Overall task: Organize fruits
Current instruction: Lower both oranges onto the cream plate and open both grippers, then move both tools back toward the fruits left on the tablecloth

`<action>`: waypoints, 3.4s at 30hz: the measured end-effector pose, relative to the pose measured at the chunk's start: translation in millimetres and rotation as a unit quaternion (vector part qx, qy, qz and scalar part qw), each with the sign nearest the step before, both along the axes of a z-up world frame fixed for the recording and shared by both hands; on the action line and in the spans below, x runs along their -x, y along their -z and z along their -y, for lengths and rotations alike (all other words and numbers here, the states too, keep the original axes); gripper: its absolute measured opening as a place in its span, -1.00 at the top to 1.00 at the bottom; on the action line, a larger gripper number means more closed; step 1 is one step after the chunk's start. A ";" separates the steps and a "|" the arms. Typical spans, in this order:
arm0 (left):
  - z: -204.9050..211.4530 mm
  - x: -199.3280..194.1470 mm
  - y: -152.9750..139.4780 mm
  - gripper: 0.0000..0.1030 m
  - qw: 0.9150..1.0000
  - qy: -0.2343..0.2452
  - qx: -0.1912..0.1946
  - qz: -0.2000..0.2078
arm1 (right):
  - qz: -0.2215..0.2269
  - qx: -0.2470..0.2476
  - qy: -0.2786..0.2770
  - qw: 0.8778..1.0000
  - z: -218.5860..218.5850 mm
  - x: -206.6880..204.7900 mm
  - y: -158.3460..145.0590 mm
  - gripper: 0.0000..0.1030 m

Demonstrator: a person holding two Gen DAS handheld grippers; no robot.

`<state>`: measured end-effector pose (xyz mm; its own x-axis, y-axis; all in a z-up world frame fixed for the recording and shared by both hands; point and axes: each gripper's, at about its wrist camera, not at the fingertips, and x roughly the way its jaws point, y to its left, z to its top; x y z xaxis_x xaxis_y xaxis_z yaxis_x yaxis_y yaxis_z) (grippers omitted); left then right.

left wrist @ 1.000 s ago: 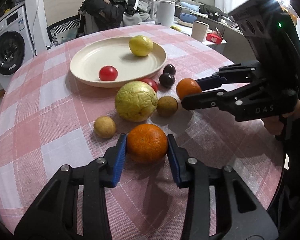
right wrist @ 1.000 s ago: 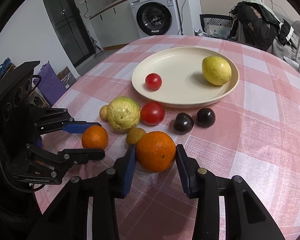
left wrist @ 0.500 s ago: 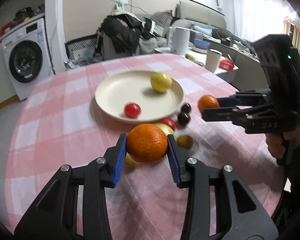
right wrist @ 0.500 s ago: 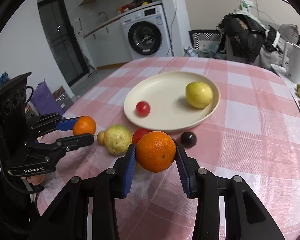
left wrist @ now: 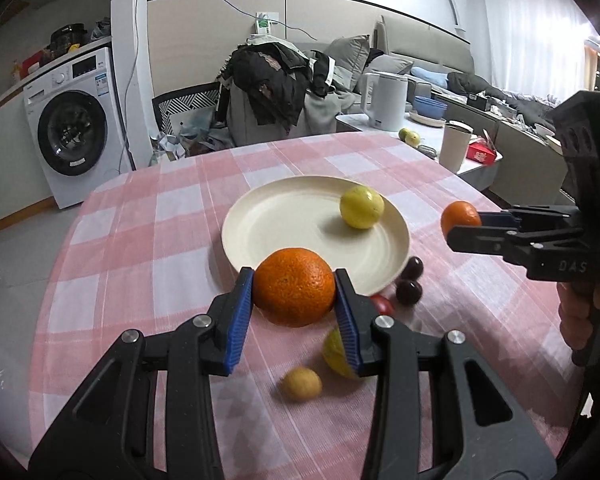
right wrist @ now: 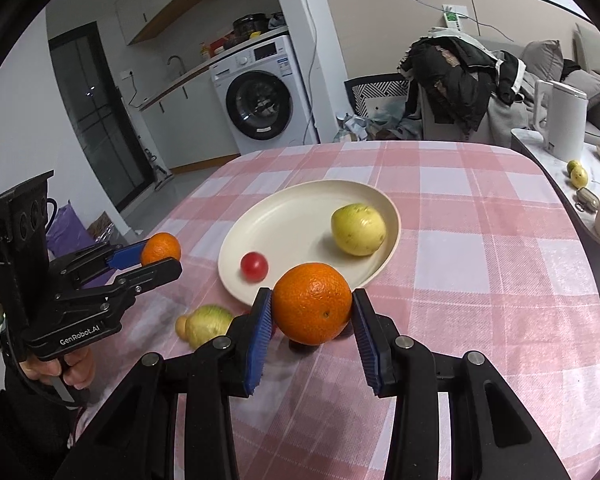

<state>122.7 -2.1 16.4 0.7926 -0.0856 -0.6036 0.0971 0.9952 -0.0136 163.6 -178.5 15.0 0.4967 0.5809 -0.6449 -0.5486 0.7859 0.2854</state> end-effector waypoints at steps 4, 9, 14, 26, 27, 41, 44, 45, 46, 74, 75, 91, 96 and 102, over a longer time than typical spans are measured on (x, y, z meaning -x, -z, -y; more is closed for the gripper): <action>-3.2 -14.1 -0.2 0.29 1.000 -0.003 -0.006 0.000 | -0.004 -0.002 0.009 1.000 -1.3 -5.6 -0.3 0.21; -7.5 -33.2 4.7 0.29 1.000 -0.004 -0.001 -0.012 | -0.010 -0.003 0.015 1.000 -4.3 -15.6 0.5 0.21; -11.4 -51.8 8.9 0.30 1.000 -0.008 0.005 -0.020 | -0.015 -0.002 0.019 1.000 -6.4 -24.5 0.4 0.21; -16.2 -82.2 20.0 0.29 0.999 -0.021 0.003 -0.033 | -0.028 -0.002 0.018 0.999 -19.0 -43.1 5.9 0.21; -17.0 -84.2 21.0 0.29 0.999 -0.022 0.006 -0.034 | -0.029 -0.002 0.018 0.999 -20.0 -44.5 6.7 0.21; -17.3 -102.8 33.0 0.29 0.999 -0.029 0.002 -0.044 | -0.041 0.005 0.017 0.999 -29.3 -55.1 16.9 0.21; -16.6 -108.5 35.9 0.29 0.998 -0.031 -0.002 -0.045 | -0.045 0.008 0.015 0.999 -32.3 -56.6 19.9 0.21; -16.8 -110.1 37.1 0.29 0.998 -0.032 -0.001 -0.047 | -0.048 0.008 0.014 0.999 -33.0 -57.2 20.8 0.21; -16.9 -111.5 37.9 0.29 0.998 -0.033 0.000 -0.047 | -0.052 0.006 0.013 0.999 -34.1 -57.7 22.2 0.21; -21.3 -86.1 31.4 -0.83 0.998 -0.051 0.002 -0.047 | -0.036 0.022 0.053 0.998 -25.0 -54.2 20.5 -0.84; -21.7 -80.2 28.7 -1.00 0.997 -0.057 0.001 -0.047 | -0.037 0.019 0.055 0.998 -21.8 -52.3 19.6 -0.88; -11.5 -1.2 8.3 -0.98 0.999 -0.043 -0.004 -0.021 | -0.028 0.036 0.047 0.998 -5.7 -14.2 12.2 -1.00; -3.4 14.1 8.8 -0.98 0.999 -0.033 -0.015 -0.025 | -0.029 0.044 0.034 0.998 -8.8 -4.5 9.1 -1.00; -1.1 19.0 12.1 -0.98 0.999 -0.039 -0.016 -0.031 | -0.039 0.065 0.019 0.997 -16.9 0.8 13.5 -1.00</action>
<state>103.7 -1.0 4.3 0.7570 -0.0052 -0.6534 0.0195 0.9997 0.0146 162.7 -161.6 1.5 0.4619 0.4709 -0.7516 -0.4969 0.8393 0.2204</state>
